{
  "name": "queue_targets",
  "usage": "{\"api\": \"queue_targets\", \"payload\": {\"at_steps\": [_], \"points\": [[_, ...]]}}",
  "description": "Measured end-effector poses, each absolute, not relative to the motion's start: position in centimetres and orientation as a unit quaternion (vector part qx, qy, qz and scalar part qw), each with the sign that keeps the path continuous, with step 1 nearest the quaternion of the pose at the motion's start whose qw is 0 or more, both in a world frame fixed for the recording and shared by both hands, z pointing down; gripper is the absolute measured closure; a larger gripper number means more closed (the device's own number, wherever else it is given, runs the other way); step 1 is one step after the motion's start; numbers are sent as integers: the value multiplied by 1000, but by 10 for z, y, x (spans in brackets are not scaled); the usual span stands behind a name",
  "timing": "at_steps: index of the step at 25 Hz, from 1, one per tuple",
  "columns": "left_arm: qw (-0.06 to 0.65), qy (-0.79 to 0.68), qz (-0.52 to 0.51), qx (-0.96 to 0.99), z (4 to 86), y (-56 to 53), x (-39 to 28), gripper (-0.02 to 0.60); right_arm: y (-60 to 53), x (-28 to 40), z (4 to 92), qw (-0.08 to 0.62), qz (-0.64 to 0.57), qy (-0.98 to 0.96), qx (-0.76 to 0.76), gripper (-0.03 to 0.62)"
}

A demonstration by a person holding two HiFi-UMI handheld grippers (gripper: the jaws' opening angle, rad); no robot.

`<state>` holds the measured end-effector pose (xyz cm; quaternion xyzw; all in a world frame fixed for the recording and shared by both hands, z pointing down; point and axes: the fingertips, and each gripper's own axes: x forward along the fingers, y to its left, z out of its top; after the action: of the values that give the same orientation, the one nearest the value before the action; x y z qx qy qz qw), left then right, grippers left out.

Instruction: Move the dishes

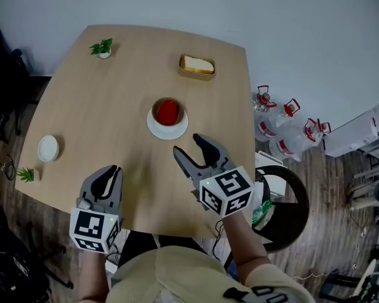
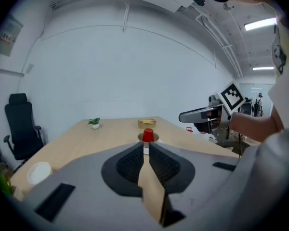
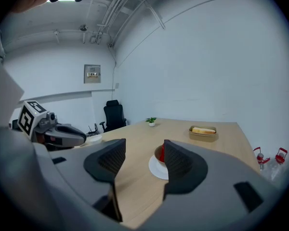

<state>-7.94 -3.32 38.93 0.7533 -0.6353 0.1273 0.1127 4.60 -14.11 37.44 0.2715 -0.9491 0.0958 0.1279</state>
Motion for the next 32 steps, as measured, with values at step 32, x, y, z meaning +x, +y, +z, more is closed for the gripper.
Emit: {"api": "queue_targets", "payload": {"at_steps": [32], "points": [[159,-578,107,794,443,-161,-175,561,-285,-37,485,215,145,-865,429,303]]}}
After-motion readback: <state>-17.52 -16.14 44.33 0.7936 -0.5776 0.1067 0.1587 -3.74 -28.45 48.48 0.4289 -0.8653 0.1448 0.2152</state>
